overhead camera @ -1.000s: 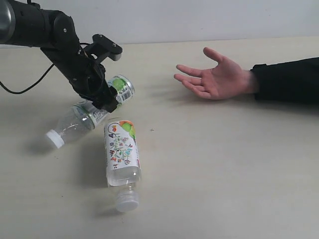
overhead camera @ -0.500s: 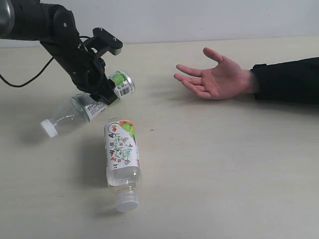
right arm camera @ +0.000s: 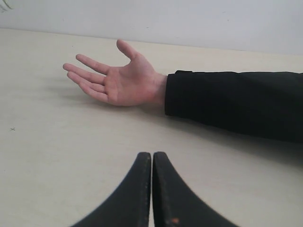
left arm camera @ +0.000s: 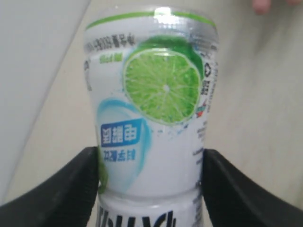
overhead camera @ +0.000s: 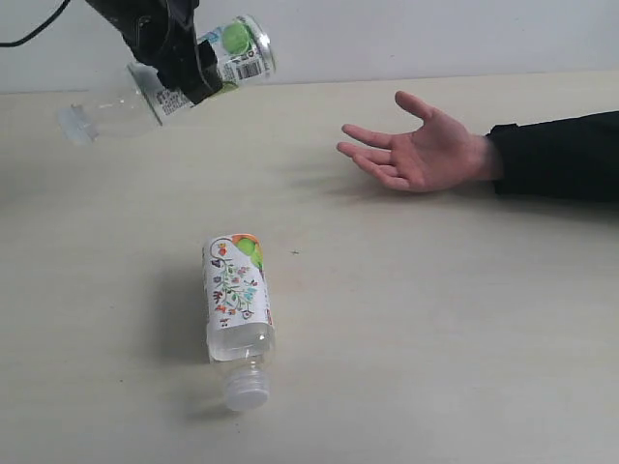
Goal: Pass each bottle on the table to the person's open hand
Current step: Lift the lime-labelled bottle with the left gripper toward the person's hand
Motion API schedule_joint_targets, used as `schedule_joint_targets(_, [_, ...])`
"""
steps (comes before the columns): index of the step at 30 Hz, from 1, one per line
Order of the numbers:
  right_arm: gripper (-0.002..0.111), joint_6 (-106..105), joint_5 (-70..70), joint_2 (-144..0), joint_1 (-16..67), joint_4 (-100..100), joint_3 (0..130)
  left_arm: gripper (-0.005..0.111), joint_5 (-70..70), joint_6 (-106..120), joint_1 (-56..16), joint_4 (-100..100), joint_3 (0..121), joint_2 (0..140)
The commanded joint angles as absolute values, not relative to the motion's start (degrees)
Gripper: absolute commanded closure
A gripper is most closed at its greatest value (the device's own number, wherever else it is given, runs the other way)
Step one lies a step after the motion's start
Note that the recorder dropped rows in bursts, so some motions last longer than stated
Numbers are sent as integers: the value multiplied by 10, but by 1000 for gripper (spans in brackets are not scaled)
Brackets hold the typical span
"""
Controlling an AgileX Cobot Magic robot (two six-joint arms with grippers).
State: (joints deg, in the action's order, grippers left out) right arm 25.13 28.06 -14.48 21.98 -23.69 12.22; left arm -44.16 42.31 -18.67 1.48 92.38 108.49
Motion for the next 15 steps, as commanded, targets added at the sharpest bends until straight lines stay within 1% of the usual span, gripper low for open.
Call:
schedule_joint_targets(1, [107,253,277,-140,220,-242,120,107,-452,582,-231,17,928,1067])
schedule_joint_targets(7, [107,253,277,-140,220,-242,120,107,-422,703,-309,9,928,1066])
schedule_joint_targets(15, [107,253,277,-140,220,-242,120,107,-340,749,-403,-108,928,1066])
